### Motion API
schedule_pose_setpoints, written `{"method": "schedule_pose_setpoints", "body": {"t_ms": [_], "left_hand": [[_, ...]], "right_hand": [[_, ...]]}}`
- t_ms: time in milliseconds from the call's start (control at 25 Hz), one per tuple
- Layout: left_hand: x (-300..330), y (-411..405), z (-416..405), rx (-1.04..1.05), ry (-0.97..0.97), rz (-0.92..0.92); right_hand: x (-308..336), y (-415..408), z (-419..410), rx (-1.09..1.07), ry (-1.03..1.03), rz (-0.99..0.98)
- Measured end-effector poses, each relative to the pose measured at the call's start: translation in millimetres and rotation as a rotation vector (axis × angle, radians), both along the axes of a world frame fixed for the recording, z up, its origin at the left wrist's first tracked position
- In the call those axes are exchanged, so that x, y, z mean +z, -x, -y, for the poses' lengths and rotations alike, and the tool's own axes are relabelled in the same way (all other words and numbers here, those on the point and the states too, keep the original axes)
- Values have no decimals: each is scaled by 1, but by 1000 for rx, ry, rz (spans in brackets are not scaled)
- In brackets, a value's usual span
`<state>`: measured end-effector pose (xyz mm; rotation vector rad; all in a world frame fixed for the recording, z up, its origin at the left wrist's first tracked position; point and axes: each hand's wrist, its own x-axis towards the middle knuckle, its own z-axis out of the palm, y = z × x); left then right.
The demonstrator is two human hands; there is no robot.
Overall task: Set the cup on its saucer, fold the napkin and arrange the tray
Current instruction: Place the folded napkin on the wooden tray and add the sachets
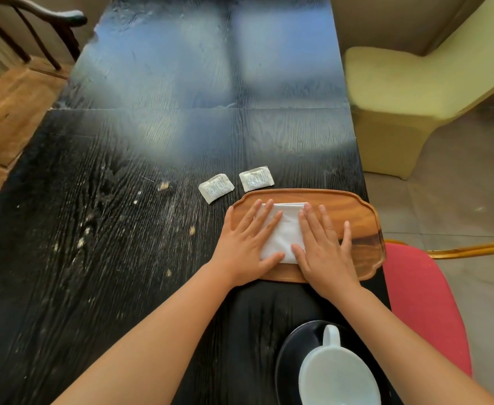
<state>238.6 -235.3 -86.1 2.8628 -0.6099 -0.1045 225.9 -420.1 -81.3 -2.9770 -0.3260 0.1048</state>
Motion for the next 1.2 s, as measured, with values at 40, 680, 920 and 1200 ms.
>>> {"method": "schedule_pose_setpoints", "body": {"t_ms": [40, 680, 920, 1200], "left_hand": [[-1, 0, 0, 5, 16, 1], [19, -83, -84, 610, 132, -133], [16, -77, -87, 733, 372, -113], [34, -31, -116, 1014, 1265, -417]], "right_hand": [[0, -1, 1, 10, 6, -2], [33, -143, -77, -392, -112, -185], [21, -146, -107, -458, -159, -149], [74, -114, -128, -251, -985, -338]]}}
